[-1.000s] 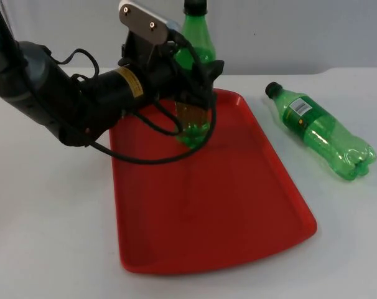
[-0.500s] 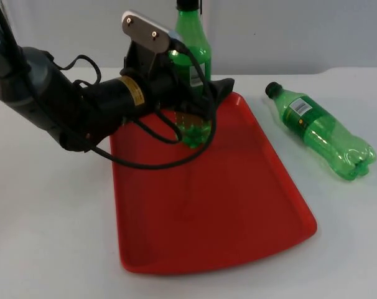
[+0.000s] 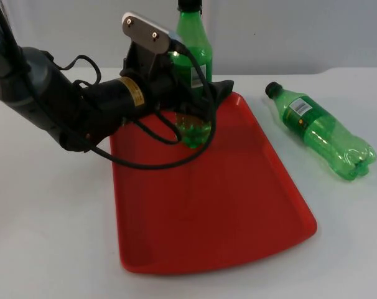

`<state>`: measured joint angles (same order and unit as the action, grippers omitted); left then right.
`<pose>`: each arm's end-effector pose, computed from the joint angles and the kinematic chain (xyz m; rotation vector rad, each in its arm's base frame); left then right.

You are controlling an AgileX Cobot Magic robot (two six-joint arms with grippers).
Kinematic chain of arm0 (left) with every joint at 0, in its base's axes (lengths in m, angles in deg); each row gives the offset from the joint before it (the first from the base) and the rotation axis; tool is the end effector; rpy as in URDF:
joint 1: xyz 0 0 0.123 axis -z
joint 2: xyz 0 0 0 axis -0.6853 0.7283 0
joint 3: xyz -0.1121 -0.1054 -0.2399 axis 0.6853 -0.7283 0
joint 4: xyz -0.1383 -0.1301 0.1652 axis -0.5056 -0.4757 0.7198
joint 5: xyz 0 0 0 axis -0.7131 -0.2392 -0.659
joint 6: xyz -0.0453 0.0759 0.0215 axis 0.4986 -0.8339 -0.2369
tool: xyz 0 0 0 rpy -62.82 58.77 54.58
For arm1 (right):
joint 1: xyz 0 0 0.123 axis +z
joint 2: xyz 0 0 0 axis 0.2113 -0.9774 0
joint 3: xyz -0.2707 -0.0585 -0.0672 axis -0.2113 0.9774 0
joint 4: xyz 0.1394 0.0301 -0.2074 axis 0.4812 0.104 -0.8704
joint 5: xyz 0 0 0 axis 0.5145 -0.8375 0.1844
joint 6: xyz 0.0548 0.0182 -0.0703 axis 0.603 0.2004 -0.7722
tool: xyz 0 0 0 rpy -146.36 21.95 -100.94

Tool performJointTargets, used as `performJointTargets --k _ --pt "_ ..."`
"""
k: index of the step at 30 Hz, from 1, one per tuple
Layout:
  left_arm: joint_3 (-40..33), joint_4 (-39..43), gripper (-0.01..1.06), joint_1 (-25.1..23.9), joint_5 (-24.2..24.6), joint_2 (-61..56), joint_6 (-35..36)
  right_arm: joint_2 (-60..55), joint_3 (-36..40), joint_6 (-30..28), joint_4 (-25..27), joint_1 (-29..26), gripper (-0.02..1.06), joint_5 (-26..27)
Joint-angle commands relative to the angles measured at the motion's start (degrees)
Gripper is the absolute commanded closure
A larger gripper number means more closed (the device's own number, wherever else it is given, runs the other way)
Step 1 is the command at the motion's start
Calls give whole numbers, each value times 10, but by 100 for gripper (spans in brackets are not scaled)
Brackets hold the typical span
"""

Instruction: Place the bottle upright on the tray.

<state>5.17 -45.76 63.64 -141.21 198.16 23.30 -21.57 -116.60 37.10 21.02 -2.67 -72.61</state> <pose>0.4137 -0.1873 0.0855 0.6709 1.6120 -0.4725 -0.0072 -0.0026 0.2804 -0.1692 2.0454 0.0832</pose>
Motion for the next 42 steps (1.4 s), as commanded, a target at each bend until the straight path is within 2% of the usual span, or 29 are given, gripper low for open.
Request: performJointTargets --k 1,9,18,22,29,37,40,42 --pt "-3 5 0 2 1 -2 4 1 1 4 -3 -5 -1 2" --pt "-3 5 0 2 13 -2 4 1 1 4 -3 -5 -1 2" --pt "-3 5 0 2 56 -2 25 1 1 4 -3 -5 -1 2" --pt "-3 5 0 2 114 -20 33 1 1 4 -3 -5 -1 2" --pt "-3 27 0 2 168 -45 54 1 1 4 -3 -5 -1 2" --pt "-3 32 0 2 260 -47 85 1 1 4 -3 -5 -1 2" --pt "-3 32 0 2 277 -48 93 1 1 4 -3 -5 -1 2" --pt "-3 32 0 2 318 -56 98 1 1 4 -3 -5 -1 2"
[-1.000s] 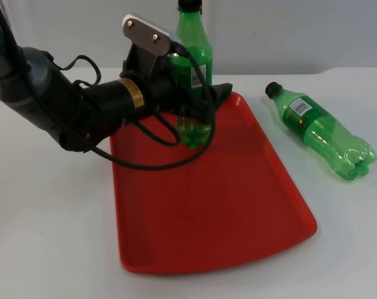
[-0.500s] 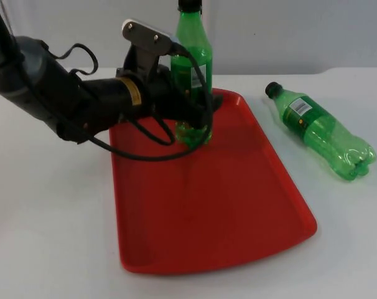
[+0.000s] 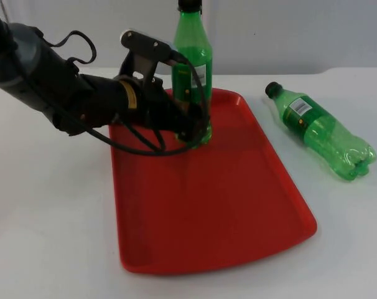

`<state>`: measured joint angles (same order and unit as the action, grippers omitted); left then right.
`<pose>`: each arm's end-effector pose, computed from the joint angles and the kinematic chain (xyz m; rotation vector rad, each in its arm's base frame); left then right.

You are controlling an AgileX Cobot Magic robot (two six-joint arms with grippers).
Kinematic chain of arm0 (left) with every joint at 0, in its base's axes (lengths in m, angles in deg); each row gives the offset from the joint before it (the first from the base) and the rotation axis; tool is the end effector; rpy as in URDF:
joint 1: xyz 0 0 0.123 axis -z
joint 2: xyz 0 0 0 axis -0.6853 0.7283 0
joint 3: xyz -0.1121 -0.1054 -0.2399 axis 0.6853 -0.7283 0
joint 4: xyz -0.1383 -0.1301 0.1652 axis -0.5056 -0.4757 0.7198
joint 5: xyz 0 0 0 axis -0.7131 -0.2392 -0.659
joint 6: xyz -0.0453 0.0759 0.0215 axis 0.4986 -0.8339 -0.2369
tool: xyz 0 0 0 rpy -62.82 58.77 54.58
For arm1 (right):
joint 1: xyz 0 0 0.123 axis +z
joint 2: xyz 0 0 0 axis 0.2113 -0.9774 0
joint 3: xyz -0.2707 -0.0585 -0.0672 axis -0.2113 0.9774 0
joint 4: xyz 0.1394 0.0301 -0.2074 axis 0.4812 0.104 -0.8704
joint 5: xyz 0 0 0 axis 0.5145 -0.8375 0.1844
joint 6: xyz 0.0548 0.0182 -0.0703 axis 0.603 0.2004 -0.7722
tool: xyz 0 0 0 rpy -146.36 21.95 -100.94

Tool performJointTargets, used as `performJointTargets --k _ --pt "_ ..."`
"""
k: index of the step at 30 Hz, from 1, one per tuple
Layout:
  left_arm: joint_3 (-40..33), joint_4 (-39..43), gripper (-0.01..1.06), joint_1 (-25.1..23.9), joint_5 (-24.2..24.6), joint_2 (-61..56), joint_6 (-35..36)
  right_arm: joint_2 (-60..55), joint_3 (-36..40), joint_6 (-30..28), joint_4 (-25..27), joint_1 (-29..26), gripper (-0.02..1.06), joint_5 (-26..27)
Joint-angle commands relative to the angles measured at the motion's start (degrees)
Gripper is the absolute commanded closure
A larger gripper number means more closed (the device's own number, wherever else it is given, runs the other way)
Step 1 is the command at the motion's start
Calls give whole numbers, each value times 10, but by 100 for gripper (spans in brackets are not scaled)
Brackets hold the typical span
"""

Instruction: Place the bottle upright on the tray.

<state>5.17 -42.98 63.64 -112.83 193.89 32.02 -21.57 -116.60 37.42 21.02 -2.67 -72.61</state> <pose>0.4102 -0.1715 0.0781 0.6555 2.0524 -0.3306 -0.0072 -0.0026 0.2804 -0.1635 2.0460 0.0867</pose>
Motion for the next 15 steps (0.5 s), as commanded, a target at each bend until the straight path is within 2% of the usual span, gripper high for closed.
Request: performJointTargets --k 1,7,11,15 --pt "-3 4 0 2 52 -19 11 1 1 1 -3 -5 -1 2" --pt "-22 7 0 3 111 -55 12 1 1 1 -3 -5 -1 2" --pt "-71 7 0 3 167 -110 12 1 1 1 -3 -5 -1 2" --pt "-114 7 0 3 194 -154 12 1 1 1 -3 -5 -1 2"
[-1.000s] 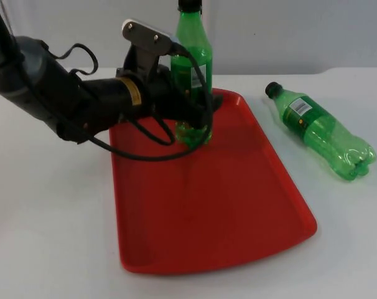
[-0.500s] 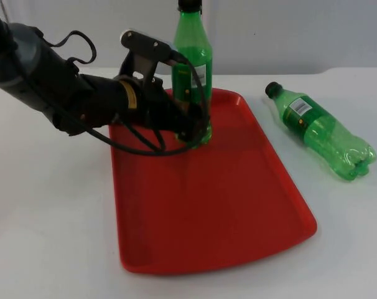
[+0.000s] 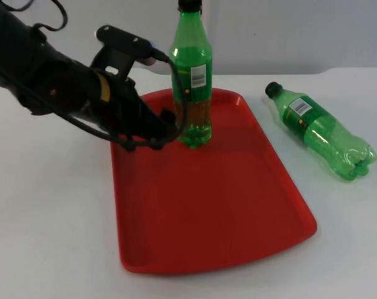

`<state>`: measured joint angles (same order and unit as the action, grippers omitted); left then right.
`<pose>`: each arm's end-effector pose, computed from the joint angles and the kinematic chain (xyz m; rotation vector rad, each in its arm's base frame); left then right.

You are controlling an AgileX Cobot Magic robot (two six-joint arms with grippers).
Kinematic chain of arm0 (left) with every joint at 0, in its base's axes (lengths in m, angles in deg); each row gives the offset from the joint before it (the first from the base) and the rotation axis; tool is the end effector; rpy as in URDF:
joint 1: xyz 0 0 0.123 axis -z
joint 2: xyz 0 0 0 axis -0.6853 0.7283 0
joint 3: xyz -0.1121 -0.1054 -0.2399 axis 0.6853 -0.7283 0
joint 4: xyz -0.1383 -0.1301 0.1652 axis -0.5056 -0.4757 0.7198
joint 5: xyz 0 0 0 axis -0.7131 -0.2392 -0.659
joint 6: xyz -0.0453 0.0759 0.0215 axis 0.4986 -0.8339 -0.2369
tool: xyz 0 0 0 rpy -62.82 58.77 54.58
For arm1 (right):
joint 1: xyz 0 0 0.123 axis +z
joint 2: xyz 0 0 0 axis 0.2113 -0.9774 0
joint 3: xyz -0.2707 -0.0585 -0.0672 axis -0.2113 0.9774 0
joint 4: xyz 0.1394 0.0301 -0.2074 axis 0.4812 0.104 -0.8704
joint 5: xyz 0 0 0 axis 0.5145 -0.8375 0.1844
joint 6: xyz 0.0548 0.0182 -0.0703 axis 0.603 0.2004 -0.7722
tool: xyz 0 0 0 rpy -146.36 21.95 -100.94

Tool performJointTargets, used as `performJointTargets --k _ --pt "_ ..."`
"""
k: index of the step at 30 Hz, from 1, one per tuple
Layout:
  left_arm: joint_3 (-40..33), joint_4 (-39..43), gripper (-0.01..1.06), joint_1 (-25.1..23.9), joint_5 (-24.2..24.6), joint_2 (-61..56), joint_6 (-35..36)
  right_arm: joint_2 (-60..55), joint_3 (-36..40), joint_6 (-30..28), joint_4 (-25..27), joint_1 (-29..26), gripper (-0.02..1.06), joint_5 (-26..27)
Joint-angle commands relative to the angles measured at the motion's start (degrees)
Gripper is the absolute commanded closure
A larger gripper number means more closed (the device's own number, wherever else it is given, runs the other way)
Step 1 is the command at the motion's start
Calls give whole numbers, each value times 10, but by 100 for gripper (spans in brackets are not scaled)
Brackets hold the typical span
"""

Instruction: Place the bottle upright on the tray.

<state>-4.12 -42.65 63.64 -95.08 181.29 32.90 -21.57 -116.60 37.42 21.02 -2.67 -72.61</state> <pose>0.3695 -0.1426 0.1119 0.6540 2.2801 -0.1501 -0.0072 -0.0026 0.2804 -0.1635 2.0460 0.0867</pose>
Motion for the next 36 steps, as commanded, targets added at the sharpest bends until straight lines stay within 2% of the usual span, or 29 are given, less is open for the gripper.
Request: performJointTargets --k 1,8,11,13,19,22,26,33,36 --pt "-33 3 0 3 25 -43 4 1 1 1 -3 -5 -1 2" --pt "-89 -7 0 3 56 -143 4 1 1 1 -3 -5 -1 2" --pt "-98 -51 0 3 116 -212 4 1 1 1 -3 -5 -1 2" --pt "-98 -66 0 3 133 -231 4 1 1 1 -3 -5 -1 2" --pt "-98 -81 0 3 230 -324 4 1 1 1 -3 -5 -1 2" --pt "-98 -84 0 3 249 -349 4 1 1 1 -3 -5 -1 2" --pt "-98 -107 0 3 311 -421 1 1 1 1 -3 -5 -1 2" --pt "-99 -124 0 3 350 -501 -4 1 1 1 -3 -5 -1 2" --pt "-111 -151 0 3 361 -558 -28 1 1 1 -3 -5 -1 2"
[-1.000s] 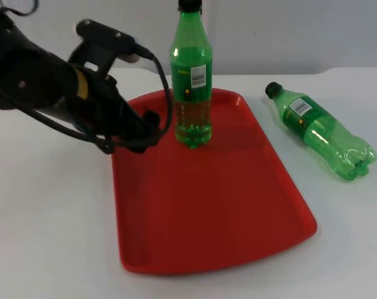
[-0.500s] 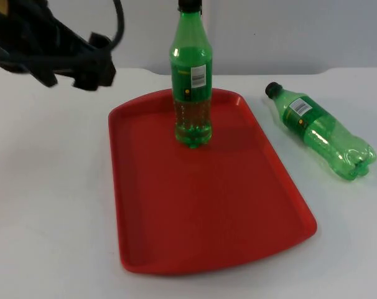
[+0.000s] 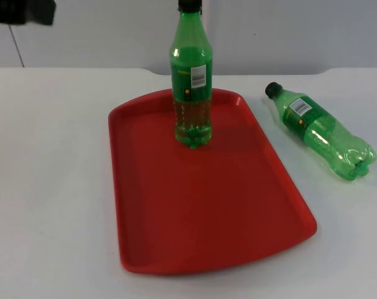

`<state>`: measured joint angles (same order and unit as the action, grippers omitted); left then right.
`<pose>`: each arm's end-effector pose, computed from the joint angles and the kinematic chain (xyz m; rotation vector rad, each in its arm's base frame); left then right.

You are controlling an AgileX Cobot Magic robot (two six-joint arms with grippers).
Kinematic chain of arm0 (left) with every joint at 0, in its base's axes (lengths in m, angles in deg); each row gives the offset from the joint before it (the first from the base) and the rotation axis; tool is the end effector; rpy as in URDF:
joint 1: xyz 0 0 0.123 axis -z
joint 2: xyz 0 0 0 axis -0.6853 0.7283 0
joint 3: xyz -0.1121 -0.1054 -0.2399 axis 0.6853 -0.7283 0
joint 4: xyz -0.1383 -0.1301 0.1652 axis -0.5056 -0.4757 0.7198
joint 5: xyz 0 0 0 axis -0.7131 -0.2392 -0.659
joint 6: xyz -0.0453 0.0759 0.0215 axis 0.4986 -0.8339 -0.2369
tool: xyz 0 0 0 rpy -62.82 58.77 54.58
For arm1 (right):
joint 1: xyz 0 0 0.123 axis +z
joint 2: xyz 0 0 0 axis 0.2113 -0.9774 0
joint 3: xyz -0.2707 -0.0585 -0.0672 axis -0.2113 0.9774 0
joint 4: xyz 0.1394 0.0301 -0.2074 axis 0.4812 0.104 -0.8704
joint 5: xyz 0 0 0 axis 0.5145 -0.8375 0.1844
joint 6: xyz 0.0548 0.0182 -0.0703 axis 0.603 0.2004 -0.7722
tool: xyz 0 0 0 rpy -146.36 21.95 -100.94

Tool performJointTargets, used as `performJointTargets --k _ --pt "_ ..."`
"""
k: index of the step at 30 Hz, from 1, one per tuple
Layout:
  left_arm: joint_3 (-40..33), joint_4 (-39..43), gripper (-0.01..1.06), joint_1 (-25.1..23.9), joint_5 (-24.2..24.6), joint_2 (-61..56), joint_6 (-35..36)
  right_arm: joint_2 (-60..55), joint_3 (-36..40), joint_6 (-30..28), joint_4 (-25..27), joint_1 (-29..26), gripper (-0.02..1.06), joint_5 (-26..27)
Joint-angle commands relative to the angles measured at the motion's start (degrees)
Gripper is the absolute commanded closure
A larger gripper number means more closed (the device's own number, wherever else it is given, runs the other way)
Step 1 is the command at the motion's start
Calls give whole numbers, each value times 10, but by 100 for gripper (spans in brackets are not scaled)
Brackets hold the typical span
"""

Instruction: Place the bottle upright on the tray.

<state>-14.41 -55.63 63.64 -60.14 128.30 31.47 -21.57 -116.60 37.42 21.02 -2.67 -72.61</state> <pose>0.2207 -0.0692 0.3227 0.2610 2.1817 -0.0831 -0.0072 -0.0026 0.2804 -0.1635 2.0460 0.0867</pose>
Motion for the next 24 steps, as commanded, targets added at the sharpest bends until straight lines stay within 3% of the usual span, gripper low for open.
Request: performJointTargets --k 1,4,15,24 --pt "-8 -21 0 3 11 -28 -14 1 1 1 -3 -5 -1 2" --pt "-29 -51 0 3 23 -86 -50 1 1 1 -3 -5 -1 2" --pt "-99 -69 0 3 48 -242 -70 1 1 1 -3 -5 -1 2" --pt "-103 -69 0 3 140 -345 -82 1 1 1 -3 -5 -1 2"
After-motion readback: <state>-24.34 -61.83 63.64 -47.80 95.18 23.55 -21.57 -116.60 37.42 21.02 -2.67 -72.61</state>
